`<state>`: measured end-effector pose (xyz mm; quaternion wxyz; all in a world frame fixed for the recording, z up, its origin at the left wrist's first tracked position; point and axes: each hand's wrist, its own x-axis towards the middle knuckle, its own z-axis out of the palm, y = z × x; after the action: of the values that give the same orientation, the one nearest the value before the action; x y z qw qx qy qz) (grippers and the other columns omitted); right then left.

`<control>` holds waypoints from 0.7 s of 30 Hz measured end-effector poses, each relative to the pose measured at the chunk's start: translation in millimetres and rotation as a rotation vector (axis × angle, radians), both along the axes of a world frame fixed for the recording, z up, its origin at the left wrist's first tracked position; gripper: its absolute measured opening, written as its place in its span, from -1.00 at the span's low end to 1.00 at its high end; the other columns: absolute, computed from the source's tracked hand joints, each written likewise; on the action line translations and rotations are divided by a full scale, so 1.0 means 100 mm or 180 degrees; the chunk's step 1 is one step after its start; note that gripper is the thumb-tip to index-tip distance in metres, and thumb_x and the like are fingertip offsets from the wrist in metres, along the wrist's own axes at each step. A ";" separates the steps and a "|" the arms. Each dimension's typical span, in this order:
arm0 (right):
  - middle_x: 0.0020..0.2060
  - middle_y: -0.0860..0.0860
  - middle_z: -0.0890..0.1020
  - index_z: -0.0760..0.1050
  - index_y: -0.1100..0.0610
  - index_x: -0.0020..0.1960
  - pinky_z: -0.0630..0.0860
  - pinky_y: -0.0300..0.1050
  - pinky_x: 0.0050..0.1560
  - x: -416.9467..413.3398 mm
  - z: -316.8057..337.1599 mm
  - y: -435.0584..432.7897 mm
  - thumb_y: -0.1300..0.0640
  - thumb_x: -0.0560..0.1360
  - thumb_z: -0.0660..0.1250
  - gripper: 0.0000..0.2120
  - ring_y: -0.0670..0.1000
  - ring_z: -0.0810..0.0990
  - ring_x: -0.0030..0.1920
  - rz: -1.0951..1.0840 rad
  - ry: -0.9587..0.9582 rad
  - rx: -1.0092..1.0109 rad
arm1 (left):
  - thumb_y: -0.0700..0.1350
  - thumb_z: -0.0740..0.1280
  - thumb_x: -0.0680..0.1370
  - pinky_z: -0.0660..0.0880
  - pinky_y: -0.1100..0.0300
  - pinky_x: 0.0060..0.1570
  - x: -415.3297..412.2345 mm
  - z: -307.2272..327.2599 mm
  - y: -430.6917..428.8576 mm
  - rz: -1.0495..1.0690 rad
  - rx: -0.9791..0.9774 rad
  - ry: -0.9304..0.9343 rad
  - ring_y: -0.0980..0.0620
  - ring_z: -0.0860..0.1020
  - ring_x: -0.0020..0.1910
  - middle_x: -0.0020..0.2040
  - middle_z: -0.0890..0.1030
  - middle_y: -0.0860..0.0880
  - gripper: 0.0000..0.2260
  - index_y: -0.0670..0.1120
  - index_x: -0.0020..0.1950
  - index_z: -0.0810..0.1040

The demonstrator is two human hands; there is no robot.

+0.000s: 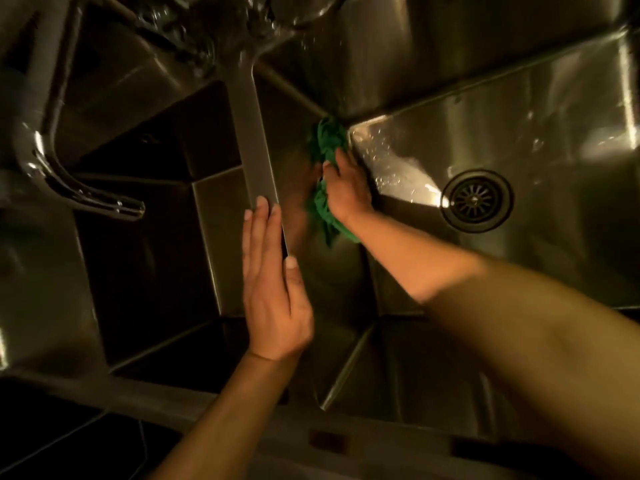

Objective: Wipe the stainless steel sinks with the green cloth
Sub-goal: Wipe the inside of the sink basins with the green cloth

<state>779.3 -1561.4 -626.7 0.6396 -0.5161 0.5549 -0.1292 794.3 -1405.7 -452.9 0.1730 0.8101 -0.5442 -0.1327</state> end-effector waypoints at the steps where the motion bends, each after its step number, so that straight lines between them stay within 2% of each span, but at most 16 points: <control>1: 0.59 0.07 0.27 0.25 0.06 0.60 0.17 0.09 0.55 0.00 -0.08 0.00 -0.03 0.70 0.06 -0.51 0.12 0.24 0.56 0.0002 0.0028 0.0035 | -0.22 0.10 0.66 0.06 -0.05 0.63 0.00 -0.01 0.00 -0.0008 -0.0013 0.0003 -0.09 0.04 0.68 0.69 0.13 -0.07 -0.47 -0.19 0.65 0.18; 5: 0.55 0.03 0.34 0.33 0.03 0.55 0.27 0.08 0.50 -0.09 -0.18 0.26 -0.01 0.70 0.05 -0.55 0.14 0.35 0.49 -0.0139 0.0045 0.0134 | -0.24 0.11 0.65 0.07 -0.07 0.63 0.02 -0.02 0.02 -0.0031 -0.0060 -0.0034 -0.11 0.05 0.68 0.68 0.15 -0.10 -0.47 -0.21 0.64 0.20; 8: 0.46 0.08 0.46 0.42 0.04 0.49 0.31 0.00 0.44 -0.23 -0.12 0.66 0.04 0.70 0.08 -0.60 0.15 0.44 0.40 -0.0269 0.0265 0.0457 | -0.25 0.12 0.65 0.07 -0.05 0.63 0.01 -0.01 0.02 -0.0008 -0.0071 0.0003 -0.11 0.05 0.68 0.68 0.15 -0.11 -0.48 -0.21 0.64 0.20; 12: 0.48 0.13 0.43 0.40 0.11 0.51 0.22 0.02 0.53 -0.42 0.23 1.20 0.03 0.71 0.12 -0.59 0.16 0.40 0.46 -0.0407 0.0464 0.1184 | -0.22 0.11 0.67 0.07 -0.07 0.63 -0.02 0.03 0.00 0.0067 -0.0012 0.0045 -0.08 0.03 0.68 0.69 0.12 -0.05 -0.48 -0.16 0.66 0.18; 15: 0.51 0.11 0.40 0.38 0.08 0.53 0.21 0.08 0.54 -0.49 0.63 1.36 0.02 0.70 0.12 -0.57 0.15 0.36 0.49 -0.0521 0.0294 0.1280 | -0.19 0.10 0.67 0.10 -0.11 0.62 -0.03 0.05 0.00 0.0088 -0.0006 0.0055 -0.06 0.03 0.68 0.69 0.12 -0.02 -0.48 -0.13 0.66 0.18; 18: 0.49 0.03 0.43 0.38 -0.02 0.52 0.25 0.10 0.53 -0.52 1.03 1.31 0.00 0.68 0.10 -0.57 0.08 0.37 0.48 -0.0491 -0.0184 0.0917 | -0.13 0.06 0.69 0.10 -0.13 0.61 -0.02 0.05 -0.01 0.0098 -0.0024 0.0113 -0.06 0.04 0.68 0.69 0.13 -0.01 -0.49 -0.13 0.66 0.20; 21: 0.48 -0.09 0.41 0.36 -0.07 0.52 0.29 0.09 0.51 -0.54 1.26 1.11 0.04 0.69 0.07 -0.60 -0.01 0.35 0.49 -0.0126 -0.0713 -0.0053 | -0.09 0.03 0.68 0.11 -0.17 0.60 0.00 0.04 -0.01 0.0117 -0.0056 0.0205 -0.05 0.05 0.68 0.69 0.14 -0.02 -0.48 -0.14 0.65 0.21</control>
<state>725.4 -1450.0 -500.7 0.6906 -0.4926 0.4889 -0.2034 794.4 -1406.4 -449.0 0.2000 0.8137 -0.5246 -0.1507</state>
